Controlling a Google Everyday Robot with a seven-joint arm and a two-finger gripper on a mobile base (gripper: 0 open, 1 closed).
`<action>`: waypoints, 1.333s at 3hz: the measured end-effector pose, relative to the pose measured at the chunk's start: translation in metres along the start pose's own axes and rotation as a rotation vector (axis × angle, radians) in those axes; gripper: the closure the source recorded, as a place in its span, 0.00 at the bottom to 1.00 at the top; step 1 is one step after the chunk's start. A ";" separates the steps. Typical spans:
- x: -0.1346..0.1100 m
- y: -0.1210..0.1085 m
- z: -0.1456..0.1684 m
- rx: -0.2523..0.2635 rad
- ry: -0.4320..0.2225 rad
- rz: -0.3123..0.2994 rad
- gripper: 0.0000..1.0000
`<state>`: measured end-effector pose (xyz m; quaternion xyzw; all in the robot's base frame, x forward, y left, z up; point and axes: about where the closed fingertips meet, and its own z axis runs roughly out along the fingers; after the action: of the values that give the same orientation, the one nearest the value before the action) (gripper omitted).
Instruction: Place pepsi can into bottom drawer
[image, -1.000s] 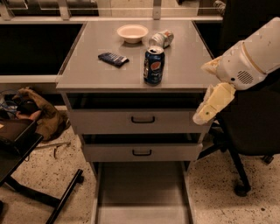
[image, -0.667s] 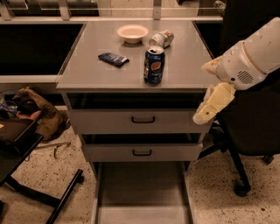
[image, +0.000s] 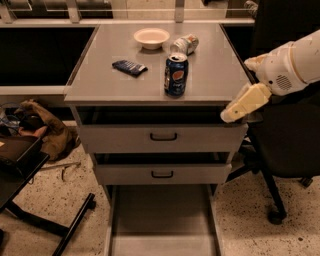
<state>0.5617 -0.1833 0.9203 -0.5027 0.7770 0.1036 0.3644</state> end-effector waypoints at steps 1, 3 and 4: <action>0.008 -0.025 0.002 0.121 -0.073 0.058 0.00; 0.009 -0.039 0.026 0.136 -0.141 0.072 0.00; -0.008 -0.031 0.063 0.080 -0.165 0.054 0.00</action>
Offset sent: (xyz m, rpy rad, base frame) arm 0.0648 -0.0173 -0.0322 0.1907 -0.1621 -0.1286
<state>0.6196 -0.1589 0.8872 -0.4564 0.7613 0.1233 0.4439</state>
